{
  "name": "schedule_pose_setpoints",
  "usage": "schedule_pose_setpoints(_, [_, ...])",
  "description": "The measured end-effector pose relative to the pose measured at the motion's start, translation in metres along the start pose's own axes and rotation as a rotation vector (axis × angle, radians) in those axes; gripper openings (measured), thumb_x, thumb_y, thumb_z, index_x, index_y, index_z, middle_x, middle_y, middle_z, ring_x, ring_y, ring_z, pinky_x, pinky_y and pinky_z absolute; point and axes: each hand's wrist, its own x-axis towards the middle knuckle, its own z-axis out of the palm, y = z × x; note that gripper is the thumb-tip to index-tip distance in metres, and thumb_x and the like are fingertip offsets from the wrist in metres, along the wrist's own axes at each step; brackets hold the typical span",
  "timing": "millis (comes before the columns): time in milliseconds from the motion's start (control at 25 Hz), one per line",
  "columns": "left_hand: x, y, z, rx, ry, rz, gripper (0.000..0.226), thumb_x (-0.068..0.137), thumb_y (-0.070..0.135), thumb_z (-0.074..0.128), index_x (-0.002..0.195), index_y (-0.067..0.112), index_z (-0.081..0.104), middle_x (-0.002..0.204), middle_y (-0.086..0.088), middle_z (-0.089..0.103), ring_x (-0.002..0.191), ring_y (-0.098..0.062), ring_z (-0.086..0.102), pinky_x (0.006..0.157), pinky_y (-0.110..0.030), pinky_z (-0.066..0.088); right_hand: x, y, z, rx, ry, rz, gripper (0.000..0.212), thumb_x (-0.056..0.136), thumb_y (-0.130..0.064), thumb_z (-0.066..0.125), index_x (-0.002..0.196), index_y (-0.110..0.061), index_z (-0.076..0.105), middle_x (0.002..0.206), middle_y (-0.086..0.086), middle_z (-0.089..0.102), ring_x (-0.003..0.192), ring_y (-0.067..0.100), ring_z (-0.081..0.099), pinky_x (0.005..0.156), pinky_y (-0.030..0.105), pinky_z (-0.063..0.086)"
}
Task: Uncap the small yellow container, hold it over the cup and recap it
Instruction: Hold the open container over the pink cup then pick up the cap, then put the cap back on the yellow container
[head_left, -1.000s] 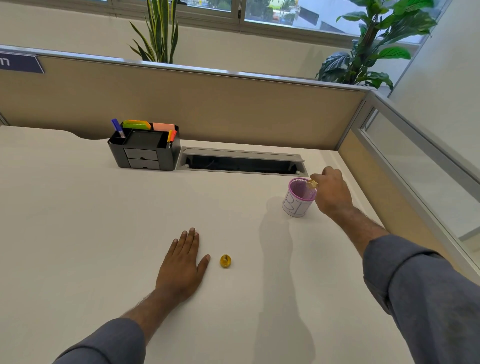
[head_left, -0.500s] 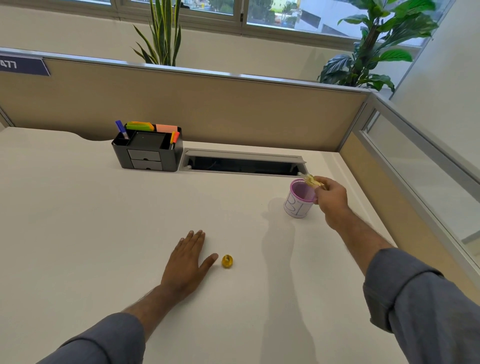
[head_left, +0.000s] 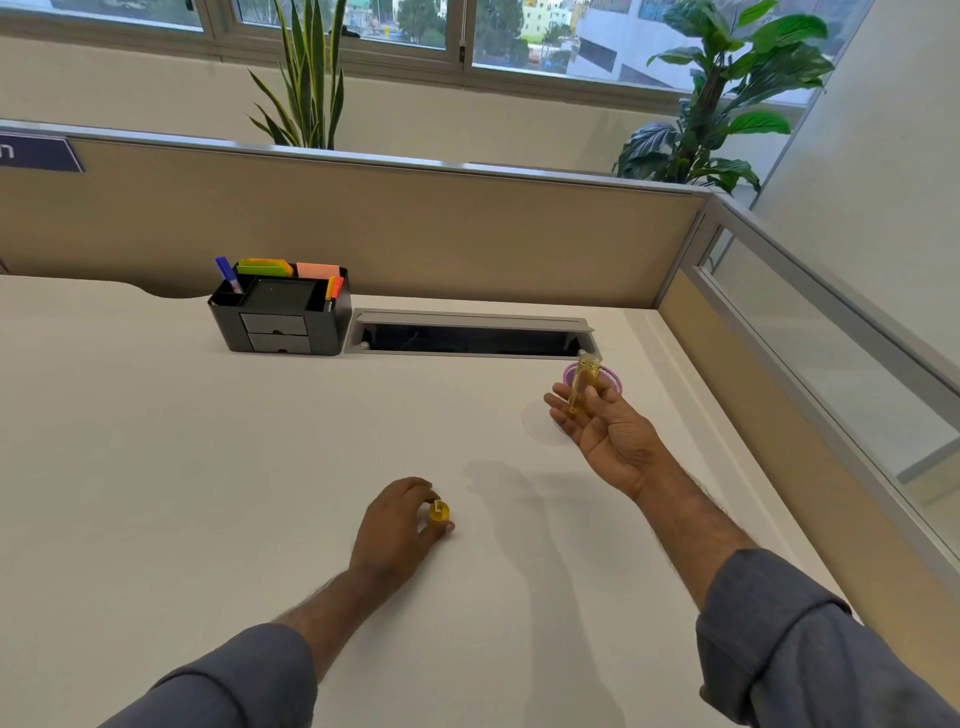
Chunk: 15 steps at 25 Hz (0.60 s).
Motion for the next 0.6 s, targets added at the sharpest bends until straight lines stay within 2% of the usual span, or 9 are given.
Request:
schedule_pose_setpoints(200, [0.025, 0.016, -0.029, -0.168, 0.148, -0.079, 0.028, 0.077, 0.027, 0.08, 0.102, 0.019, 0.069, 0.105, 0.006, 0.07, 0.101, -0.013, 0.062, 0.09, -0.025, 0.044, -0.007, 0.005, 0.011, -0.02, -0.045, 0.01, 0.031, 0.099, -0.011, 0.047, 0.129, -0.011, 0.056, 0.122, 0.02, 0.064, 0.109, 0.038, 0.066, 0.087, 0.042, 0.058])
schedule_pose_setpoints(360, [0.05, 0.036, -0.068, -0.285, 0.157, -0.006, 0.034, 0.082, 0.021, 0.075, 0.115, 0.017, 0.069, 0.103, 0.007, 0.067, 0.092, -0.006, 0.063, 0.086, -0.023, 0.053, -0.014, 0.012, 0.03, -0.188, -0.073, -0.018, 0.025, 0.098, -0.01, 0.05, 0.119, -0.013, 0.062, 0.111, 0.017, 0.067, 0.094, 0.032, 0.069, 0.076, 0.038, 0.061])
schedule_pose_setpoints(600, [0.065, 0.05, -0.113, -0.357, 0.158, -0.027, 0.04, 0.088, 0.014, 0.068, 0.127, 0.013, 0.06, 0.114, -0.003, 0.061, 0.096, -0.017, 0.063, 0.082, -0.014, 0.049, -0.021, 0.028, 0.068, -0.529, -0.123, -0.113, 0.026, 0.096, -0.012, 0.054, 0.121, -0.01, 0.058, 0.1, 0.016, 0.067, 0.075, 0.025, 0.066, 0.068, 0.034, 0.058])
